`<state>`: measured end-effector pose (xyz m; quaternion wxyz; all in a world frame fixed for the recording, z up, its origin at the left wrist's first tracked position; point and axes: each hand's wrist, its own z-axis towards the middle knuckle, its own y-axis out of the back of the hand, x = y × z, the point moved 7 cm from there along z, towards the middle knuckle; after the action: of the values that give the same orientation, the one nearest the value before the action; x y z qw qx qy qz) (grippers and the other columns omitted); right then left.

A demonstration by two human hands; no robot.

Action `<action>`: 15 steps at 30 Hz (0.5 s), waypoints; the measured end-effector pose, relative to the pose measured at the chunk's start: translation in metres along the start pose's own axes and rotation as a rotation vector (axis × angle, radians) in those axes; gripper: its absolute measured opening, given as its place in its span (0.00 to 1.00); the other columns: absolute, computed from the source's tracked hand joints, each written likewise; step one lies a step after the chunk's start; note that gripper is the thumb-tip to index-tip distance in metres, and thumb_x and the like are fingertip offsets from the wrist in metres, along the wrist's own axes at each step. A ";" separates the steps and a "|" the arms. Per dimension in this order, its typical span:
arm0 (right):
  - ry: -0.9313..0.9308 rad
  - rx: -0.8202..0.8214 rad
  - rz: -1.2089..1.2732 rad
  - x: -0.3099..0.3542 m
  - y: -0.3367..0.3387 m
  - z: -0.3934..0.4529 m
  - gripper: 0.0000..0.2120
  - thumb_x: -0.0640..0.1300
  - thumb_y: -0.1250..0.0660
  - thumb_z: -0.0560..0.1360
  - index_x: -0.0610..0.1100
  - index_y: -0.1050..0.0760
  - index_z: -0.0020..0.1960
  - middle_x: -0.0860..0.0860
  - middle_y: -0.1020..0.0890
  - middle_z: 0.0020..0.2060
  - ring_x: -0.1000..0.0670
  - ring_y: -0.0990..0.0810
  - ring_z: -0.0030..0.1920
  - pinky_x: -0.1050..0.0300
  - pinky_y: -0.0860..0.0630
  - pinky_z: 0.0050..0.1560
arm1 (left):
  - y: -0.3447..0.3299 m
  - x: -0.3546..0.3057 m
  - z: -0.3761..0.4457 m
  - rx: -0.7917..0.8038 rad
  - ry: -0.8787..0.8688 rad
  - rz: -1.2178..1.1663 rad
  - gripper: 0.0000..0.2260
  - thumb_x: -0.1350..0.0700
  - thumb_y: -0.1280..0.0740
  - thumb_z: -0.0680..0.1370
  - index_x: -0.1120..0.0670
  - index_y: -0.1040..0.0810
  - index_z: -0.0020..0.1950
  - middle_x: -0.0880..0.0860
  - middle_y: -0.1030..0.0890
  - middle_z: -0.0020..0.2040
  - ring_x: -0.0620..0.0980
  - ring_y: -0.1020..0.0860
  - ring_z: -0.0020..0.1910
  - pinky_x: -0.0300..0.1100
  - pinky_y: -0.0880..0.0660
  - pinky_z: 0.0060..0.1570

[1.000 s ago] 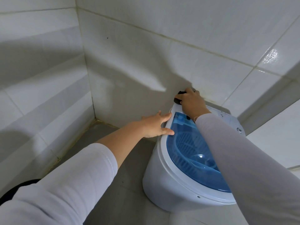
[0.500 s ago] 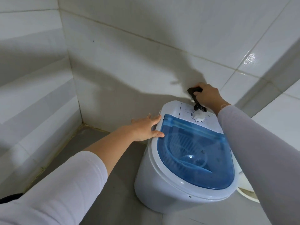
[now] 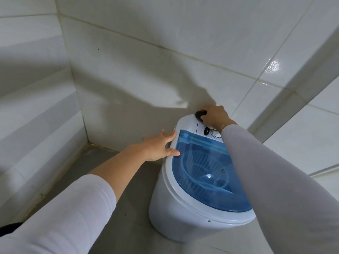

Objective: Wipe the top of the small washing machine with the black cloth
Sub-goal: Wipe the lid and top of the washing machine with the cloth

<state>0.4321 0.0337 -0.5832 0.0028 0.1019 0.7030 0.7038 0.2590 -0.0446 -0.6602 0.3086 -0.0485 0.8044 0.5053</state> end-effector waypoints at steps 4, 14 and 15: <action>0.074 -0.001 -0.028 0.009 -0.001 -0.013 0.17 0.38 0.42 0.76 0.44 0.26 0.64 0.39 0.23 0.59 0.39 0.24 0.58 0.53 0.28 0.53 | 0.000 -0.001 0.001 -0.006 0.006 0.019 0.34 0.41 0.40 0.78 0.43 0.55 0.78 0.54 0.55 0.79 0.55 0.51 0.78 0.60 0.52 0.75; 0.308 0.046 -0.171 0.016 -0.008 -0.059 0.17 0.35 0.41 0.76 0.47 0.24 0.62 0.43 0.21 0.57 0.43 0.25 0.57 0.52 0.28 0.56 | 0.001 -0.002 0.000 -0.035 0.038 0.078 0.33 0.40 0.40 0.78 0.43 0.53 0.78 0.55 0.54 0.79 0.58 0.48 0.78 0.62 0.50 0.74; 0.312 0.052 -0.170 0.014 -0.010 -0.063 0.17 0.35 0.41 0.76 0.47 0.25 0.62 0.43 0.21 0.57 0.43 0.25 0.57 0.51 0.28 0.56 | 0.001 -0.003 -0.001 -0.040 0.041 0.086 0.33 0.40 0.41 0.78 0.43 0.53 0.78 0.55 0.54 0.79 0.58 0.47 0.77 0.62 0.50 0.74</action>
<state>0.4079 -0.0262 -0.5903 -0.0492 -0.0684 0.7190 0.6899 0.2605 -0.0455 -0.6570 0.2689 -0.0303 0.8015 0.5332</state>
